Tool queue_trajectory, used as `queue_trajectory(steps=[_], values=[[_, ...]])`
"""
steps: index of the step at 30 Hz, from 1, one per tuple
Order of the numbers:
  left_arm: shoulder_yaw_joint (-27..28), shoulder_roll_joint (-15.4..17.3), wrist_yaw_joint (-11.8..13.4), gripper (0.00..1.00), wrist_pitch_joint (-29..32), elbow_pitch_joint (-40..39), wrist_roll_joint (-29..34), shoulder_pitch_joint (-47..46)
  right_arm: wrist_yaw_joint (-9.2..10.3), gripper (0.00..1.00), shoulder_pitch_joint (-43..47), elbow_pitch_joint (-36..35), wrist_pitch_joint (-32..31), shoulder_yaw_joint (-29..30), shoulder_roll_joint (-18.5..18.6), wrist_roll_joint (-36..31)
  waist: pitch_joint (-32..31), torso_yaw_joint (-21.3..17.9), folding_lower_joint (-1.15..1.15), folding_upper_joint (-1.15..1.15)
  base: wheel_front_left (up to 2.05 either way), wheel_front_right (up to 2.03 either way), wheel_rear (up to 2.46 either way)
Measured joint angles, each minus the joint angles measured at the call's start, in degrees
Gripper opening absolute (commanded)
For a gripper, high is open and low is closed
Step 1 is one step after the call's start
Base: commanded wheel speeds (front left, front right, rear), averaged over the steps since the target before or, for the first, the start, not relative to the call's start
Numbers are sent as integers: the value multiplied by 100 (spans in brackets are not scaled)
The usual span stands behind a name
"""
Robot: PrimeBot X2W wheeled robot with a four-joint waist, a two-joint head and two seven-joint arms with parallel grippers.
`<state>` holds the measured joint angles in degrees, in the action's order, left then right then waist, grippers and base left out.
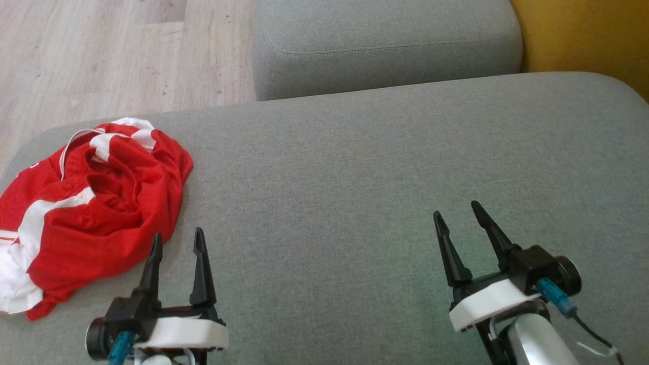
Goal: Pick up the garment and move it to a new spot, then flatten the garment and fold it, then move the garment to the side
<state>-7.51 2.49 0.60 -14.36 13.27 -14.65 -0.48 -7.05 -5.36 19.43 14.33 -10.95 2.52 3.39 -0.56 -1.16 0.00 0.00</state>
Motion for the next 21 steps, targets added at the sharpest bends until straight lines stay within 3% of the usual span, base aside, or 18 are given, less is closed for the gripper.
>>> queue_trajectory(steps=[21], values=[[-13, 0, 32, 100, -9, 420, 60, -42, 0, 100, -2, 157, 4, 337, 2, -44, -29, -20, 0, 0, 0, 0, 0]])
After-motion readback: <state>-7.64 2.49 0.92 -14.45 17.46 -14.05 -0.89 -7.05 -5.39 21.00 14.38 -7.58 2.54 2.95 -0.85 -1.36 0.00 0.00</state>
